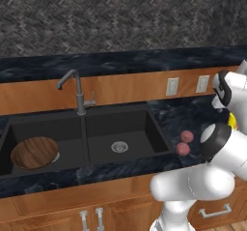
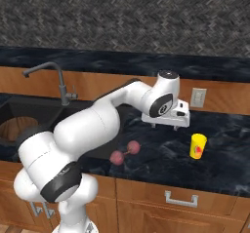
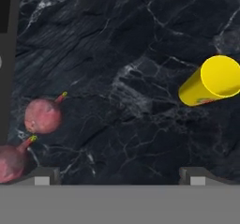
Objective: Remove the onion and onion from the sink. Then move the bowl and cup from the counter to the sink for washing.
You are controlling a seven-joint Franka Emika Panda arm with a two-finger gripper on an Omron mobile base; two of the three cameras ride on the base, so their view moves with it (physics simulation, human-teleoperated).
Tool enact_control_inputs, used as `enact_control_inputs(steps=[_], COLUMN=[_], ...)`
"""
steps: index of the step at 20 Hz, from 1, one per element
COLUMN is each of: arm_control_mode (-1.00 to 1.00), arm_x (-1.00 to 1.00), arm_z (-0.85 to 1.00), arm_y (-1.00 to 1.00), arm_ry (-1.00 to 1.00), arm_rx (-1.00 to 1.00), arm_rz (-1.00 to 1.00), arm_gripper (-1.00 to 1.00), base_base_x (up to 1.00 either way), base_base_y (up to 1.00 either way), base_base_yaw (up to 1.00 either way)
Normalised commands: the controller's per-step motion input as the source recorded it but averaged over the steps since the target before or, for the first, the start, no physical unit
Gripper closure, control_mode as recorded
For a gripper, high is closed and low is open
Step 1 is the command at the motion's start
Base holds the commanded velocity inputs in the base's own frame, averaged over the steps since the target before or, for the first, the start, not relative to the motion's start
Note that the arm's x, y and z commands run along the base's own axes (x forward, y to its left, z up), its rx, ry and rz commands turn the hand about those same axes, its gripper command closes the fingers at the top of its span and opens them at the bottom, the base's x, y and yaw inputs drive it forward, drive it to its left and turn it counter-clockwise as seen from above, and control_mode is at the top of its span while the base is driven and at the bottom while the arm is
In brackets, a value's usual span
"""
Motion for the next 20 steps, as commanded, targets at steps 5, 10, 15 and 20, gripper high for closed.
enact_control_inputs(steps=[5, 10, 15, 20], arm_control_mode=[-1.00, -1.00, -1.00, -1.00], arm_x=[0.08, 0.05, 0.13, 0.18], arm_z=[-0.17, -0.22, -0.20, -0.12], arm_y=[-0.31, -0.25, -0.15, -0.12], arm_ry=[0.00, 0.00, 0.00, 0.00], arm_rx=[0.00, 0.00, 0.00, 0.00], arm_rz=[0.00, 0.00, 0.00, 0.00], arm_gripper=[-1.00, -1.00, -1.00, -1.00], base_base_x=[0.00, 0.00, 0.00, 0.00], base_base_y=[0.00, 0.00, 0.00, 0.00], base_base_yaw=[0.00, 0.00, 0.00, 0.00])
